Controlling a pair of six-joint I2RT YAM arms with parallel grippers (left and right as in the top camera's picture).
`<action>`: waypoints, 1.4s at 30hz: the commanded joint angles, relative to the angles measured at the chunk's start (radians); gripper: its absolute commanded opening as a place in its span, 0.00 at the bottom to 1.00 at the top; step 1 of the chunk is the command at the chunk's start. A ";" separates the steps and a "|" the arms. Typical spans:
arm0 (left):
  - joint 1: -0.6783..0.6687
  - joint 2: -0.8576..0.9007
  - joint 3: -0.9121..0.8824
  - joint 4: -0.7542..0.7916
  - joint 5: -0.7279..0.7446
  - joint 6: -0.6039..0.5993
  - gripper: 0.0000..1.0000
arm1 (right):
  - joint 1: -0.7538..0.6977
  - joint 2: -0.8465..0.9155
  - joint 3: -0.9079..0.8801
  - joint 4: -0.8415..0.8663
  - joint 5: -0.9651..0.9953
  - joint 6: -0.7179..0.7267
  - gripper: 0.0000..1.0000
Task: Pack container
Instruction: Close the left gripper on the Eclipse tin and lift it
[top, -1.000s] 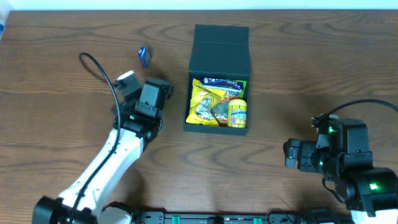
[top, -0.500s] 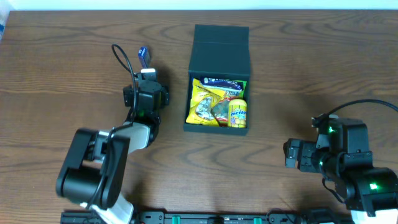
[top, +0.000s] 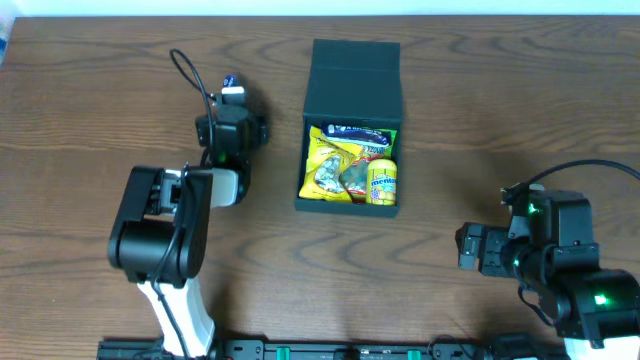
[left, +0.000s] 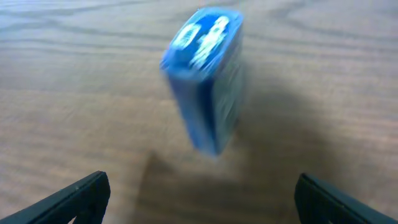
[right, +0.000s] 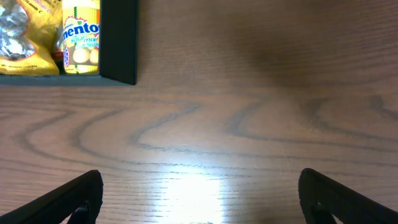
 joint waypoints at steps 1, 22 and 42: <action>0.004 0.046 0.053 0.001 0.032 -0.008 0.95 | -0.008 -0.006 0.001 0.000 0.000 0.012 0.99; 0.009 0.105 0.135 -0.008 0.030 -0.049 0.21 | -0.008 -0.006 0.001 0.000 0.000 0.012 0.99; -0.017 -0.111 0.135 -0.201 0.036 -0.117 0.07 | -0.008 -0.006 0.001 0.000 0.000 0.012 0.99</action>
